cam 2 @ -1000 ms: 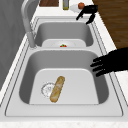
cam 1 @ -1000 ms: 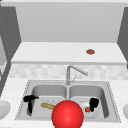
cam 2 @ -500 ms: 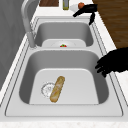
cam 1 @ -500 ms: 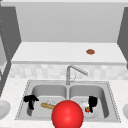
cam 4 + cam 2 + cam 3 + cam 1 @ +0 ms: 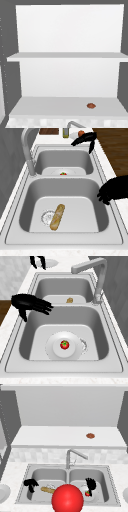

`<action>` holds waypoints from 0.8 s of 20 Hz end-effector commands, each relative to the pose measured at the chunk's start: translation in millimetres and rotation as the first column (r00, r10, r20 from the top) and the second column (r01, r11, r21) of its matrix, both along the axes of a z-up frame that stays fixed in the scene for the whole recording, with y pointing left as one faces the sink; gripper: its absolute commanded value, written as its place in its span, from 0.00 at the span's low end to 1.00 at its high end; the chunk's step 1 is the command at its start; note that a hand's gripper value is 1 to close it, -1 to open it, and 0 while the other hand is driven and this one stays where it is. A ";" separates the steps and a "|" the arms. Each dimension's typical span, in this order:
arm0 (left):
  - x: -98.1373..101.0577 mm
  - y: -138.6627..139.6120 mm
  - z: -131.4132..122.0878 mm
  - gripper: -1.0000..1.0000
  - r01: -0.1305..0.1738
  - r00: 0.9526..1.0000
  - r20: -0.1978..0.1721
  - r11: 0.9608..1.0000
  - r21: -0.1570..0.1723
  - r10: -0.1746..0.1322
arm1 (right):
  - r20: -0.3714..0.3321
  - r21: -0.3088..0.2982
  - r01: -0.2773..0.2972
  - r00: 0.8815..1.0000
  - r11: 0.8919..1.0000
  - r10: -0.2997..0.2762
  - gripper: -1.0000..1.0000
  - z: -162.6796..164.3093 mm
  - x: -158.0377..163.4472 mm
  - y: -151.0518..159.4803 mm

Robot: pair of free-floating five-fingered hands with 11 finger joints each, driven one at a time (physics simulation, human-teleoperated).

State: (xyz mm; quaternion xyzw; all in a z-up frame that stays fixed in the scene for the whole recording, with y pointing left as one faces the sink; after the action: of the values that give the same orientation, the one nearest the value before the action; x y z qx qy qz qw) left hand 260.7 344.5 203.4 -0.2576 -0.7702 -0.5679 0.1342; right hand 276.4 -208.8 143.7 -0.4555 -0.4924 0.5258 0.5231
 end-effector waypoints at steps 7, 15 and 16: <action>0.1 -0.1 -0.1 0.50 -0.002 1.000 0.001 1.000 -0.001 0.002 | 0.028 0.022 -0.169 0.985 0.985 0.168 0.00 10.2 36.0 -1.0; 0.1 -0.2 -0.1 0.50 -0.004 1.000 0.002 1.000 -0.001 0.004 | 0.011 0.026 -0.215 0.977 0.976 0.214 0.00 23.3 86.0 0.9; 0.1 -0.2 -0.2 0.50 -0.004 1.000 0.002 1.000 -0.001 0.004 | 0.017 0.022 -0.211 0.977 0.977 0.211 0.00 21.4 94.6 2.8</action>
State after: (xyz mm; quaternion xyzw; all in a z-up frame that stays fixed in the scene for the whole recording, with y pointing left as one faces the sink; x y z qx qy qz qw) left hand 260.8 344.3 203.2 -0.2554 -0.7713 -0.5673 0.1344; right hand 349.9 -207.2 163.8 -0.4013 -0.5415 0.5658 0.4749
